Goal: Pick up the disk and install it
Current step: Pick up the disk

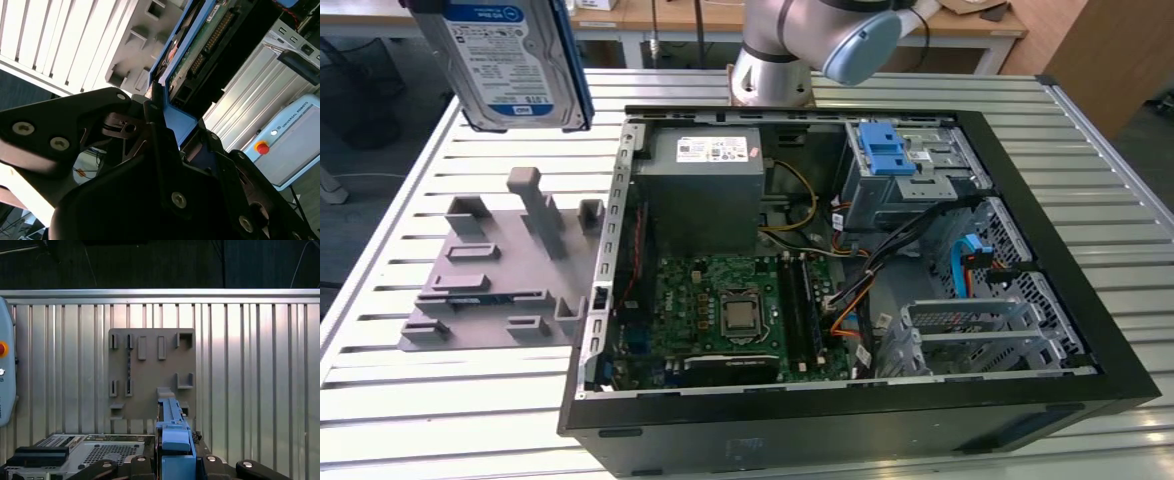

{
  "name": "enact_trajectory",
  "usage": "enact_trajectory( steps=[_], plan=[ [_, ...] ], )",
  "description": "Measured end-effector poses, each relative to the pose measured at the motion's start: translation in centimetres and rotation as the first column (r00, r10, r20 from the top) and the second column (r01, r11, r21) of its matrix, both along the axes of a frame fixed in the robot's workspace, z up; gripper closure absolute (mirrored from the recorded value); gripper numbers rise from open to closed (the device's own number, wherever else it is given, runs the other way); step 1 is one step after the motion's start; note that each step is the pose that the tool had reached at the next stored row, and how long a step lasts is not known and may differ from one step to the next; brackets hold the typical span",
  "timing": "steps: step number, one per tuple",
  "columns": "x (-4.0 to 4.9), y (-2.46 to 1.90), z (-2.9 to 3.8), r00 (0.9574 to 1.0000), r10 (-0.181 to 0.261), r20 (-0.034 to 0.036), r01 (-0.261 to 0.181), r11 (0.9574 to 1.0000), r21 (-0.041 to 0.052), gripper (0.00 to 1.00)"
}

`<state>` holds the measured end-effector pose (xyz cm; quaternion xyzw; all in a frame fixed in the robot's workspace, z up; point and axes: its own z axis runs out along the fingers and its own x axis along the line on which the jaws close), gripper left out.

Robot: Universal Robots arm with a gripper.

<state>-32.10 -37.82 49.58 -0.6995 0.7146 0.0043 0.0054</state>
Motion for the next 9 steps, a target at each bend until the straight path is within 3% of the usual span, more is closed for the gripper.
enact_trajectory(
  steps=[9],
  plan=[
    [1.33, -0.55, 0.00, 1.0000, 0.000, -0.0001, 0.000, 1.0000, 0.0000, 0.63]
  ],
)
